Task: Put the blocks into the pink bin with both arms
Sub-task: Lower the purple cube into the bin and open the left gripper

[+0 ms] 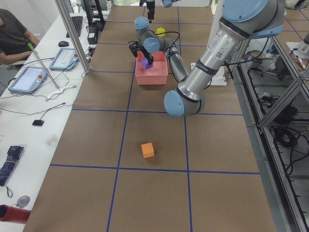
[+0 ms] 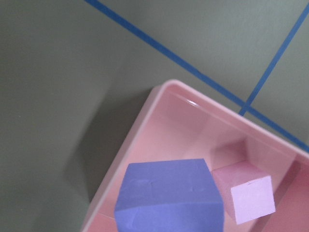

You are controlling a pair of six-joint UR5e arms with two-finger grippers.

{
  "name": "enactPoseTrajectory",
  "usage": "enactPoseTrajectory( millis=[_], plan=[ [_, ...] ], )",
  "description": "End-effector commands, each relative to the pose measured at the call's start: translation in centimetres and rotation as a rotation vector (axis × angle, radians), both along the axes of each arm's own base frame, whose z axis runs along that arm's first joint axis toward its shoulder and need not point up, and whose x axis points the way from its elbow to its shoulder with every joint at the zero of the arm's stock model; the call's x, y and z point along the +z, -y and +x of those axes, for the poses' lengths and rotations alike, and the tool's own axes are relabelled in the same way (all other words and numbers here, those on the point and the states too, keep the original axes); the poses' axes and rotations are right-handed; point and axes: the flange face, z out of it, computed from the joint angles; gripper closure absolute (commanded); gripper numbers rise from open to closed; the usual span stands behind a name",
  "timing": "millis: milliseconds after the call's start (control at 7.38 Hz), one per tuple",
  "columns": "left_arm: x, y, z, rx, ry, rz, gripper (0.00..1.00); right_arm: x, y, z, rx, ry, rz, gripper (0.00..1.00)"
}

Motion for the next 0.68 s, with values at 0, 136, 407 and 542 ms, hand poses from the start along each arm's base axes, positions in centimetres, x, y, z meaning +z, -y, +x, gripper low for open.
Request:
enactPoseTrajectory(
  millis=[0, 136, 407, 542],
  plan=[
    [1.0, -0.8, 3.8, 0.004, 0.046, -0.078, 1.0, 2.0, -1.3, -1.3, -0.026, -0.012, -0.037, 0.02],
    [1.4, -0.4, 4.5, -0.02, 0.061, -0.12, 1.0, 3.4, -1.6, -2.3, -0.034, -0.024, -0.084, 0.01],
    [1.2, -0.2, 4.8, -0.02, 0.049, -0.112, 0.84, 5.2, -3.8, -3.4, 0.058, -0.052, -0.213, 0.02],
    [1.0, -0.3, 4.9, -0.017, 0.042, -0.105, 0.74, 5.8, -4.1, -3.2, 0.074, -0.057, -0.232, 0.02]
  ],
)
